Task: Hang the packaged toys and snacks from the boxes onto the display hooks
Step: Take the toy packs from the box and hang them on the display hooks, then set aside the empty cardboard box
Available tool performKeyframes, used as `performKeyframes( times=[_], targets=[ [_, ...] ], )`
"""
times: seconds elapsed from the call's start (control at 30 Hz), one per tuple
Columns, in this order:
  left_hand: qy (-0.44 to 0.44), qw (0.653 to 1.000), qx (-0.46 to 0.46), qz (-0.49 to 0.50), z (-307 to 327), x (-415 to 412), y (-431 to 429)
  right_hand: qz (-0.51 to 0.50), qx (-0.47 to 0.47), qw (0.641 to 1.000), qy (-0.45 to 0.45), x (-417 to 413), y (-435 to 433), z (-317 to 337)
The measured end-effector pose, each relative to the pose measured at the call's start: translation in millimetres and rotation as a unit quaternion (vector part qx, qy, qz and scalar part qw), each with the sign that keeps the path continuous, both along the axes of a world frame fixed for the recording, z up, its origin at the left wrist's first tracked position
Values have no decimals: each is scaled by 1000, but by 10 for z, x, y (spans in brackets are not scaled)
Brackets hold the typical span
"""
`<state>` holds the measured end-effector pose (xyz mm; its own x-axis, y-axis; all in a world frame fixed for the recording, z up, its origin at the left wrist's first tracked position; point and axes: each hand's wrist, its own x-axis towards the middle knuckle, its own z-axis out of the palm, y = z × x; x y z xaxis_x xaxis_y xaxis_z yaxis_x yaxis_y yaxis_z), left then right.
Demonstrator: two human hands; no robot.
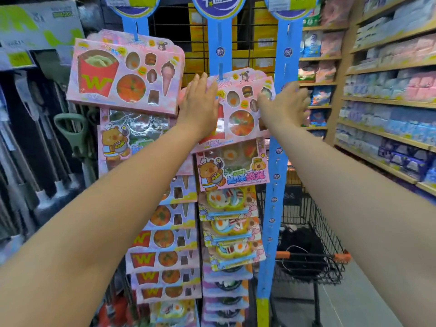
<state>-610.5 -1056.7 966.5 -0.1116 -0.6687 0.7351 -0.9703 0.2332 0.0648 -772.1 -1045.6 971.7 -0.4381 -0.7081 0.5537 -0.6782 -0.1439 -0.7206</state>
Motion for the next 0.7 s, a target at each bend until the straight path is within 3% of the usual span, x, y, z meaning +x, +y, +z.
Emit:
performKeyframes(
  times=[0.1, 0.23, 0.33, 0.47, 0.57, 0.7],
  targets=[
    [24, 997, -52, -42, -123, 40, 148, 30, -121, 989, 79, 114, 266, -115],
    [91, 990, -84, -71, -490, 188, 636, 183, -77, 971, 136, 445, 602, -498],
    [164, 986, -3, -15, -950, 446, 1128, 254, -38, 952, 166, 774, 897, -927],
    [190, 966, 128, 122, -1807, 994, 1781, 347, 40, 915, 203, 1344, 1240, -1690],
    [213, 928, 225, 208, -2509, 1500, 2352, 440, 108, 862, 226, 1920, 1566, -2357],
    [275, 850, 342, 292, -3343, 2303, 2994, 538, 222, 776, 245, 2783, 1966, -3187]
  ],
)
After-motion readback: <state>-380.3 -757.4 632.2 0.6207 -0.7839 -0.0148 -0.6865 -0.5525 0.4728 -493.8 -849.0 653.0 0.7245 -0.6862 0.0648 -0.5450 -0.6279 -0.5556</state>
